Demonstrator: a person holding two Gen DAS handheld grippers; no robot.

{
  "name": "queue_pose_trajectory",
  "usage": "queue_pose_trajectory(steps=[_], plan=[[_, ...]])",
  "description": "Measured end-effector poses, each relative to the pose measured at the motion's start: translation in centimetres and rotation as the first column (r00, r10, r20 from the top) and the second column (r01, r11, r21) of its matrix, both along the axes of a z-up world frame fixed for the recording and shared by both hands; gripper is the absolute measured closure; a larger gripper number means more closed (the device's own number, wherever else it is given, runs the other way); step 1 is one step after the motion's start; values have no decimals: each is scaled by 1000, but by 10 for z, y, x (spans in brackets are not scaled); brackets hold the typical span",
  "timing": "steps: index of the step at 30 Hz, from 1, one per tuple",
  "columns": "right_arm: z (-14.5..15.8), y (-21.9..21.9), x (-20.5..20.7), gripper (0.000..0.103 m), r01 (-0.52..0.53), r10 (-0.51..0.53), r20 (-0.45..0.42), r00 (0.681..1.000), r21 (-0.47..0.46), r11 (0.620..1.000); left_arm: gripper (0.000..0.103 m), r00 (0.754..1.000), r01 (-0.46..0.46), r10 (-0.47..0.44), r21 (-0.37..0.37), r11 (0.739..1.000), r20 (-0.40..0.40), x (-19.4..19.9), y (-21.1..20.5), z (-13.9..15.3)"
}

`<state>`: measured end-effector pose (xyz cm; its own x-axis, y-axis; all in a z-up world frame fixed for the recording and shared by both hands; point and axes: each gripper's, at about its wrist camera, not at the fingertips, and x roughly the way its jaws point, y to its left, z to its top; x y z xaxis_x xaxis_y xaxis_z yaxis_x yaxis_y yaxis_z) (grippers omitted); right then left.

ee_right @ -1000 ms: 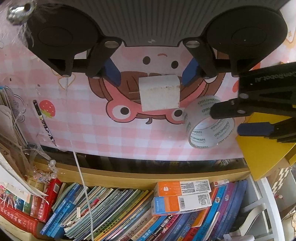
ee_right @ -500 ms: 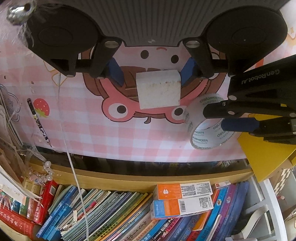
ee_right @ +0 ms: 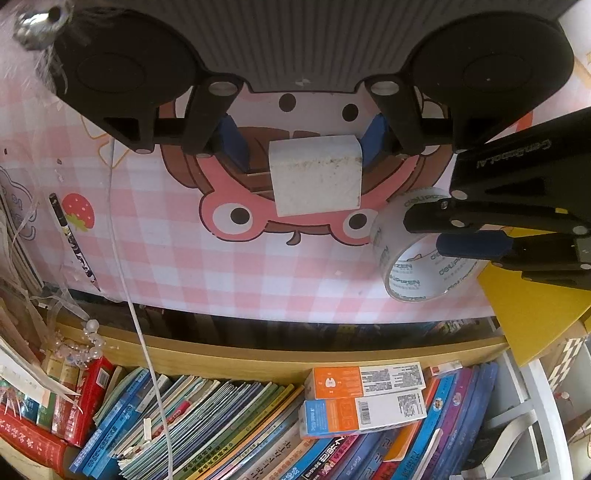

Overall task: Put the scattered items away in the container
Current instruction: 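Close the left tool on the tape roll rim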

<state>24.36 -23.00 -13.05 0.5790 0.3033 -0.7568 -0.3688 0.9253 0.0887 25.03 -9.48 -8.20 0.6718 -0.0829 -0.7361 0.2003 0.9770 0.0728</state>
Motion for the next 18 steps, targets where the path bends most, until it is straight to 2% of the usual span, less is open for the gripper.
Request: queue_pose_trajectory(steps=[1,11,15,18], plan=[[0,0,0,54,-4,4,1,1000,5,1000,76,1000,-2,2,-2,1000,-4,1,0,-1],[1,-1,-4,54,-6,6,17,1000,4,1000,77,1000,-7,6,-18,1000,-28,6,2,-8],[2,-2,-5,55,2,-2,13,1000,8,1000,96,999,-7,4,-58,998,-53,5,4,-8],[3,-4,-6,55,7,-7,9,1000,11,1000,98,998,-6,1,-73,997,-57,2,5,-6]])
